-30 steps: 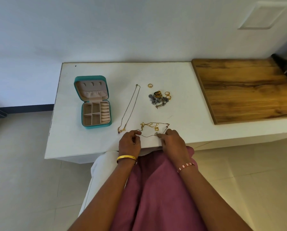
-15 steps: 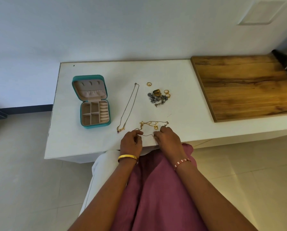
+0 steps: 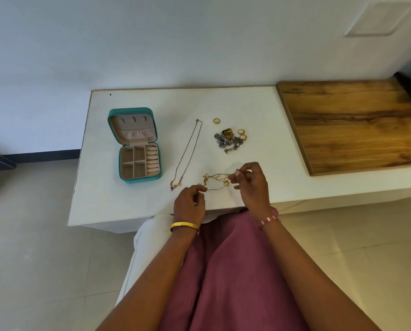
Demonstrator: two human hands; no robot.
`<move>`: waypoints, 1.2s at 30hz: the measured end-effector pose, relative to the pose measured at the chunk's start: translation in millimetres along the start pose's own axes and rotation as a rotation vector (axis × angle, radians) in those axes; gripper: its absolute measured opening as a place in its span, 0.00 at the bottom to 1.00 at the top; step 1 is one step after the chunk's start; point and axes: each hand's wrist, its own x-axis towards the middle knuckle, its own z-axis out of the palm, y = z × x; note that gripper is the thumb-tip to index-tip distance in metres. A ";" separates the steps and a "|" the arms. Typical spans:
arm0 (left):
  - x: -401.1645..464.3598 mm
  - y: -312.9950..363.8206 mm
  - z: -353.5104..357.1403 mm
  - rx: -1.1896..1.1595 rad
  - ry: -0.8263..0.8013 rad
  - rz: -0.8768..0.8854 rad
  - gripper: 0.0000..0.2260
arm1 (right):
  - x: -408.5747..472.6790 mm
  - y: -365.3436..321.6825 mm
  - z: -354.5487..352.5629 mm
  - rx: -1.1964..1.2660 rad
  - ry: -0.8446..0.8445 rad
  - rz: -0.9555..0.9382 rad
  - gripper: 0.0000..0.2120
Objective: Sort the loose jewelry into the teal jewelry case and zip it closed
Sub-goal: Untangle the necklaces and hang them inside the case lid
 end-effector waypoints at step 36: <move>-28.7 134.7 -102.1 -0.367 0.252 0.175 0.09 | -27.3 -230.9 -22.0 -0.003 -0.218 -0.356 0.05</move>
